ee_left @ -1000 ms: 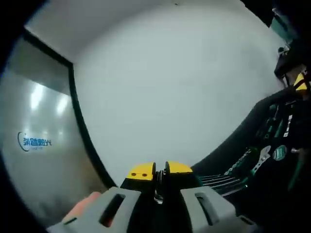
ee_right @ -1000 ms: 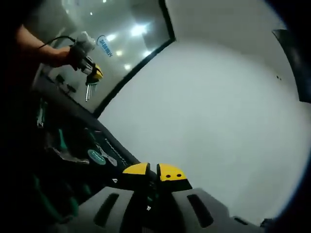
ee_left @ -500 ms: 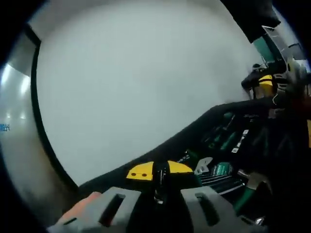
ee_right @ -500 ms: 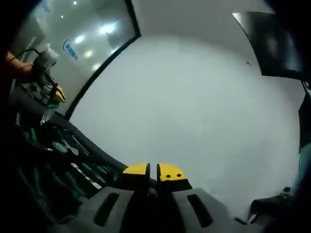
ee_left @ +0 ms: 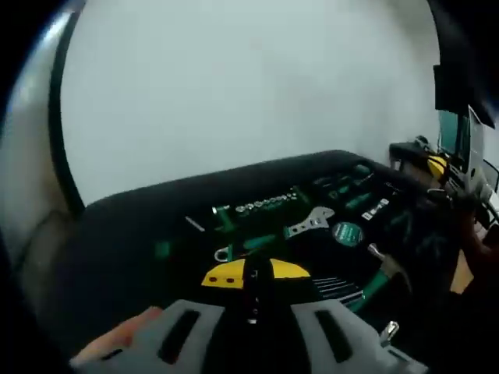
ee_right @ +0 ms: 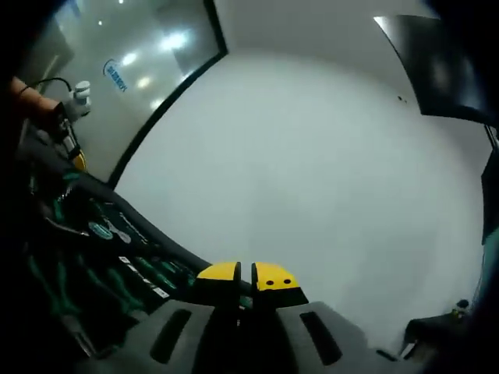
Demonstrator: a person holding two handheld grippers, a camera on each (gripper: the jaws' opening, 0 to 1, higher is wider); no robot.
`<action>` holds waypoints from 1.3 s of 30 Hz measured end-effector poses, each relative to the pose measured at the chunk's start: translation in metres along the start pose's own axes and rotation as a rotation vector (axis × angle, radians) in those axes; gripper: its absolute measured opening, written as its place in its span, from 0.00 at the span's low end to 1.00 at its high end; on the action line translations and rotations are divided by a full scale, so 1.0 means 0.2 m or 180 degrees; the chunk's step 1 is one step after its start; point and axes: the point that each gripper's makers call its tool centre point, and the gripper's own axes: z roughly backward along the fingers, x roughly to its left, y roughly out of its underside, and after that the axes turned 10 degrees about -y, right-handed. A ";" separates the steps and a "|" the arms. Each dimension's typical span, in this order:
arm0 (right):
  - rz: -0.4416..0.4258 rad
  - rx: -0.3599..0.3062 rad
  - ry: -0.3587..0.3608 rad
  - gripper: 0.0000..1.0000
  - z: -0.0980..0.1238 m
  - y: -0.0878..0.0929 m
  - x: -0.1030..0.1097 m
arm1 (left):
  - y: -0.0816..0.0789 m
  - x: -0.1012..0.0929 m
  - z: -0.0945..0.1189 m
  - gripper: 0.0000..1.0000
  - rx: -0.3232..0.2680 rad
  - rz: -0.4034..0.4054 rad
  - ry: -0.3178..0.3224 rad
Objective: Pick up the tools and put them into their designated positions in the toolbox.
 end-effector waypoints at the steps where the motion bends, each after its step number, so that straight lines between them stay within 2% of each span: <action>1: 0.0024 0.0018 -0.0007 0.04 0.00 0.00 0.00 | 0.01 -0.03 0.00 0.05 0.0028 -0.0036 0.0088; 3: 0.0097 0.0089 -0.0023 0.04 -0.01 0.02 0.01 | 0.06 -0.11 0.01 0.06 0.0087 -0.0163 0.0329; 4: 0.0109 0.0100 -0.0026 0.04 -0.01 0.02 0.01 | 0.04 -0.11 0.02 0.06 0.0015 -0.0171 0.0322; 5: 0.0120 0.0107 -0.0035 0.04 -0.01 0.02 0.02 | 0.01 -0.09 0.03 0.09 -0.0064 -0.0202 0.0277; 6: 0.0118 0.0104 -0.0044 0.04 -0.01 0.02 0.02 | -0.04 -0.02 0.05 0.14 -0.0226 -0.0249 0.0106; 7: 0.0109 0.0093 -0.0052 0.04 -0.01 0.02 0.02 | -0.08 0.01 0.07 0.17 -0.0319 -0.0177 0.0031; 8: 0.0103 0.0085 -0.0058 0.04 -0.01 0.02 0.02 | -0.10 0.04 0.09 0.14 -0.0360 -0.0044 -0.0021; 9: 0.0097 0.0085 -0.0070 0.04 -0.01 0.02 0.03 | -0.10 0.05 0.11 0.09 -0.0331 0.0045 -0.0040; 11: 0.0117 0.0107 -0.0091 0.04 -0.02 0.03 0.04 | -0.05 -0.02 0.13 0.04 -0.0228 0.0021 0.0023; 12: 0.0126 0.0109 -0.0095 0.04 -0.02 0.03 0.04 | 0.02 -0.07 0.13 0.04 -0.0015 -0.0126 0.0030; 14: 0.0136 0.0103 -0.0107 0.04 -0.02 0.03 0.04 | 0.10 -0.12 0.11 0.03 0.0147 -0.0372 -0.0104; 15: 0.0147 0.0106 -0.0116 0.04 -0.02 0.02 0.05 | 0.13 -0.13 0.09 0.00 0.0190 -0.0515 -0.0240; 16: 0.0152 0.0108 -0.0120 0.04 -0.02 0.02 0.05 | 0.13 -0.13 0.08 0.00 0.0162 -0.0587 -0.0327; 18: 0.0178 0.0120 -0.0135 0.04 -0.03 0.03 0.06 | 0.17 -0.16 0.03 0.00 0.0269 -0.0619 -0.0334; 19: 0.0185 0.0121 -0.0138 0.04 -0.02 0.02 0.06 | 0.18 -0.19 0.02 0.00 0.0255 -0.0685 -0.0292; 21: 0.0182 0.0125 -0.0141 0.04 -0.02 0.03 0.06 | 0.19 -0.21 -0.01 0.00 0.0277 -0.0652 -0.0277; 22: 0.0178 0.0132 -0.0140 0.04 -0.02 0.03 0.06 | 0.18 -0.21 -0.02 0.00 0.0209 -0.0674 -0.0335; 25: 0.0161 0.0154 -0.0144 0.04 -0.03 0.04 0.06 | 0.17 -0.20 -0.04 0.00 0.0200 -0.0698 -0.0321; 28: 0.0187 0.0160 -0.0155 0.04 -0.03 0.04 0.06 | 0.17 -0.15 -0.04 0.00 0.0322 -0.0489 -0.0281; 29: 0.0193 0.0161 -0.0158 0.04 -0.03 0.04 0.06 | 0.11 -0.11 -0.02 0.00 0.0158 -0.0088 -0.0464; 31: 0.0198 0.0167 -0.0161 0.04 -0.03 0.05 0.06 | 0.09 -0.06 0.04 0.00 0.0198 0.0463 -0.0703; 32: 0.0196 0.0168 -0.0158 0.04 -0.03 0.05 0.06 | 0.09 -0.08 0.05 0.00 0.0189 0.0467 -0.0707; 33: 0.0195 0.0171 -0.0155 0.04 -0.03 0.05 0.06 | 0.10 -0.10 0.07 0.02 0.0195 0.0412 -0.0717; 35: 0.0196 0.0183 -0.0154 0.04 -0.03 0.05 0.06 | 0.21 -0.17 0.08 0.00 0.0526 0.0014 -0.0718; 36: 0.0198 0.0187 -0.0157 0.04 -0.03 0.05 0.06 | 0.29 -0.18 0.09 0.00 0.0760 -0.0137 -0.0791; 37: 0.0198 0.0188 -0.0161 0.04 -0.03 0.05 0.06 | 0.20 -0.15 0.06 0.00 0.0380 -0.0194 -0.0902; 38: 0.0196 0.0186 -0.0171 0.04 -0.03 0.05 0.07 | 0.23 -0.12 0.06 0.00 0.0526 -0.0277 -0.0917; 39: 0.0192 0.0180 -0.0180 0.04 -0.03 0.05 0.07 | 0.22 -0.08 0.04 0.00 0.0516 -0.0212 -0.0923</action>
